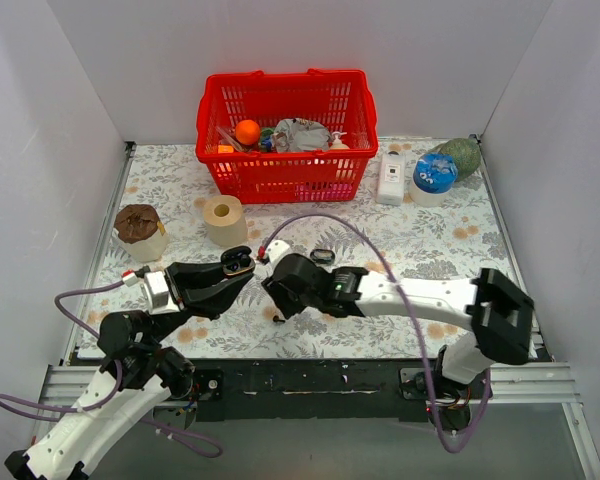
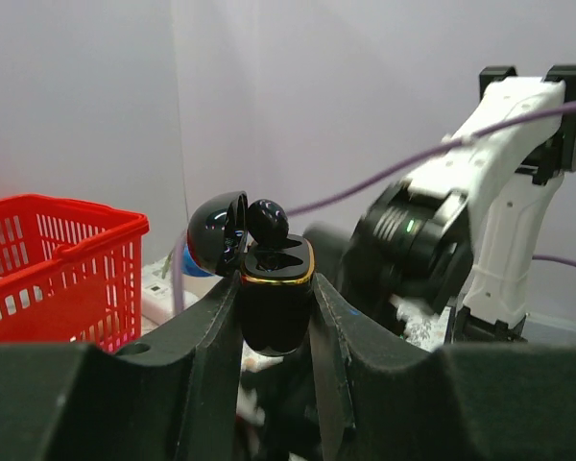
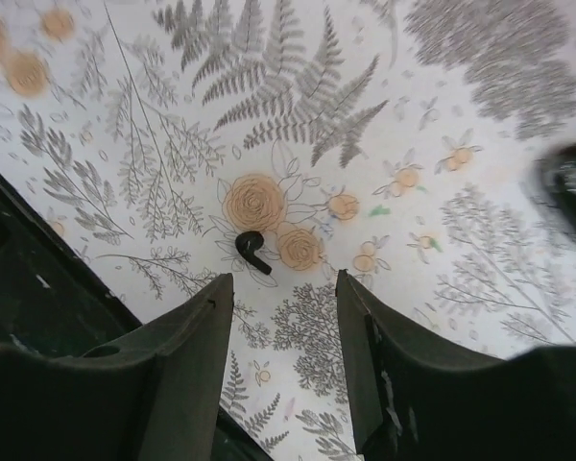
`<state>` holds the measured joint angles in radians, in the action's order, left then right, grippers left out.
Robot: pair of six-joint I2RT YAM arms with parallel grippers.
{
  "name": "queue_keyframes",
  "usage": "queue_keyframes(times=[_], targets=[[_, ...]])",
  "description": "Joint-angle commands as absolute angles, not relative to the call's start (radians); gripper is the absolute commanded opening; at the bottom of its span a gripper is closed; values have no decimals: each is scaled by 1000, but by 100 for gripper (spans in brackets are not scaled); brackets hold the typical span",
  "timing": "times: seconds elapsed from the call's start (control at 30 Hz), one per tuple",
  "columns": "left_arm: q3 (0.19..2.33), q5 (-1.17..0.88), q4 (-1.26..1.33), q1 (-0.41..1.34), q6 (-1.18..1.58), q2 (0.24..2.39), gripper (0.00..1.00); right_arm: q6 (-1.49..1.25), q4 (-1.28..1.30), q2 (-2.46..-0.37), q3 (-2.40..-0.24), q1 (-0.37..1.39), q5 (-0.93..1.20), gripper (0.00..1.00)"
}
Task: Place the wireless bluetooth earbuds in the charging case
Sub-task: Adjust the earbud at the center of the board.
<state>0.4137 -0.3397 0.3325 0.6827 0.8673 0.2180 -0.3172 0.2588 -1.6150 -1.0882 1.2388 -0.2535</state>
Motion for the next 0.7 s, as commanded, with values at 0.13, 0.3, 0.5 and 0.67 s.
queue_keyframes(times=[0.13,0.3,0.5,0.67], targets=[[373,-359,382,680,854,225,0,-310,295,-1218,-1091,1235,-459,54],[377,-354,416,680,874,294,0,-259,253,-1065,-1135,1235,-382,54],[399,-387,472,680,917,416,0,-235,265,-1088,-1252,1236,-308,57],[422,-396,491,680,934,457,0,-206,262,-1097,-1327,1236,-336,60]])
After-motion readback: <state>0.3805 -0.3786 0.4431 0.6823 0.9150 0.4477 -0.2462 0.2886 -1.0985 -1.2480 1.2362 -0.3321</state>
